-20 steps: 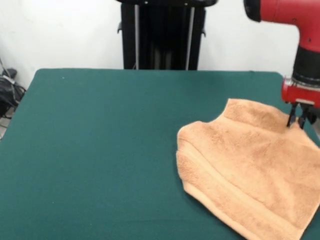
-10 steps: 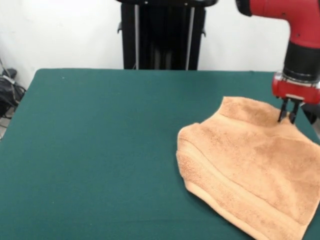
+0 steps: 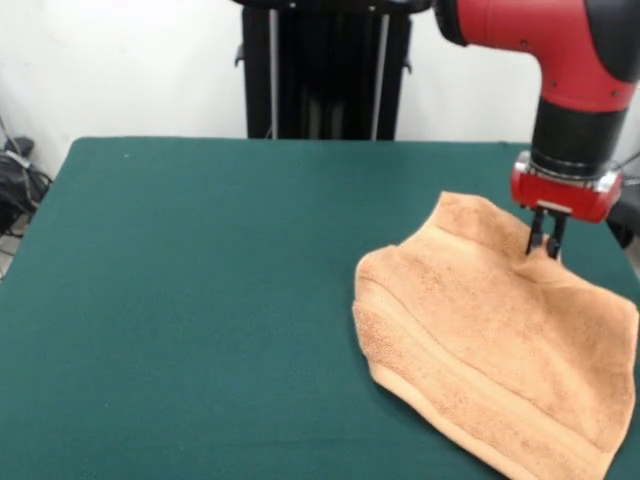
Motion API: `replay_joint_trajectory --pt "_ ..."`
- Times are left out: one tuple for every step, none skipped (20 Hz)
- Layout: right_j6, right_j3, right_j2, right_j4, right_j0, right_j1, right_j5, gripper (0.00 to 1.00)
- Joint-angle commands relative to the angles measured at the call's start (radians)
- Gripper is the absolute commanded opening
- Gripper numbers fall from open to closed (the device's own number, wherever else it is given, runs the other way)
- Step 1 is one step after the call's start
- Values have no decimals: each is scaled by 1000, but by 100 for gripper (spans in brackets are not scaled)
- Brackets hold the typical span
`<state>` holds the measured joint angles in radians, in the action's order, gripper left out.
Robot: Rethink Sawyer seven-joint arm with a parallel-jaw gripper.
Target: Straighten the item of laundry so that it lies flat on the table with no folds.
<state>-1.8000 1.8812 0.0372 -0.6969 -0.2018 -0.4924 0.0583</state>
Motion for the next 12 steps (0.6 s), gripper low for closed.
replay_joint_trajectory --pt "-335 93 -81 -51 -50 -6 -41 0" --pt "-345 100 -75 -60 -63 -12 -38 0" --pt "-347 102 -70 -63 -69 -15 -34 0" --pt "-349 104 -66 -66 -73 -18 -28 0" --pt "-349 104 -65 -67 -75 -19 -26 0" --pt "-354 109 -76 -66 -69 -19 -33 0" --pt "-355 108 -77 -67 -70 -17 -34 0" --pt "-357 105 -75 -70 -73 -15 -31 0" --pt "-359 103 -75 -72 -75 -14 -30 0" --pt "-361 101 -73 -74 -79 -12 -29 0" --pt "-360 101 -74 -69 -78 -10 -36 0" --pt "-358 101 -75 -65 -77 -8 -43 0"
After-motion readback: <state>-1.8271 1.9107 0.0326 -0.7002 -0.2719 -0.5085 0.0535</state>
